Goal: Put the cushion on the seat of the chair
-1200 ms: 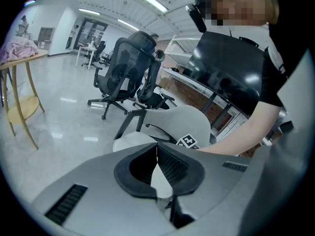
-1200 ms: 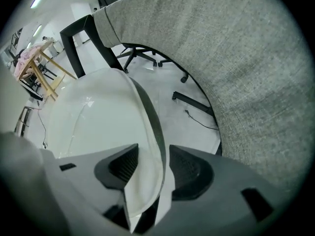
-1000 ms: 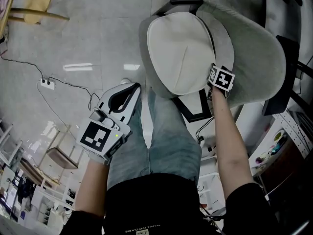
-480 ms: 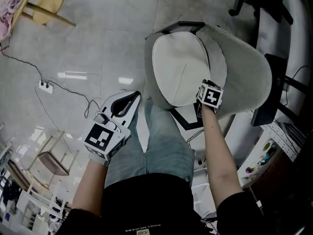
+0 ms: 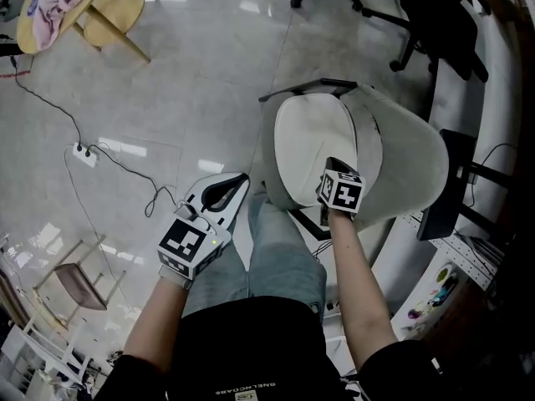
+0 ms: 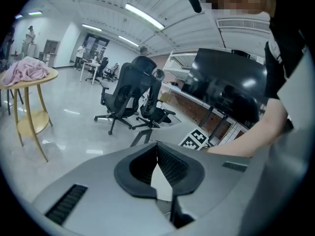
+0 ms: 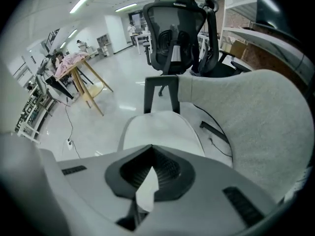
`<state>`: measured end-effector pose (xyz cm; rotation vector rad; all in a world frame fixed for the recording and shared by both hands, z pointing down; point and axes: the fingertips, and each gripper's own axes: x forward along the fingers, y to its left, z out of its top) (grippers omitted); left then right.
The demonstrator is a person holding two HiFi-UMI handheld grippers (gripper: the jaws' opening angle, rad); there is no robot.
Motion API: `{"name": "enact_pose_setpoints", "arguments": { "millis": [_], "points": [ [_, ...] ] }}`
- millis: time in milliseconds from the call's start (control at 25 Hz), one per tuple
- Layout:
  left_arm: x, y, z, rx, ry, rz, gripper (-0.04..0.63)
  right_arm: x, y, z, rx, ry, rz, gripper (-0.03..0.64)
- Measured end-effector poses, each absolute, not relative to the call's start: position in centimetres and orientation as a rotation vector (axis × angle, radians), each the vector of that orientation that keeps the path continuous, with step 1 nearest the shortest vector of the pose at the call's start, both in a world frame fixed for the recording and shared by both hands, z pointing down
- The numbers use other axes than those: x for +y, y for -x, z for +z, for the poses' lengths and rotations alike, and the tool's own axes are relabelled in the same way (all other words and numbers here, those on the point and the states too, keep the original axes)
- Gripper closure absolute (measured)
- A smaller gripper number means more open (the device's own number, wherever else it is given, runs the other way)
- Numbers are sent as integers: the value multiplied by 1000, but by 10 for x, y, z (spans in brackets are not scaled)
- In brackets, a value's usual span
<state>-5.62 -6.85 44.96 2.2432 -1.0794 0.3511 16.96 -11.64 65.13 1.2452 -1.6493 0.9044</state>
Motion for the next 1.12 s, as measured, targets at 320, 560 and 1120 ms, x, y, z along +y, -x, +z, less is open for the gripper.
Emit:
{"name": "enact_pose_setpoints", "arguments": {
  "millis": [320, 560, 1120],
  "points": [
    [-67, 87, 422, -1137, -2271, 314, 583, -124, -104, 593, -1791, -1183, 847, 609],
    [-65, 109, 403, -1208, -2308, 353, 583, -126, -43, 544, -1933, -1114, 779, 609],
    [-92, 129, 300, -1335, -2474, 229, 583, -146, 46, 376, -2336, -1096, 576, 609]
  ]
}}
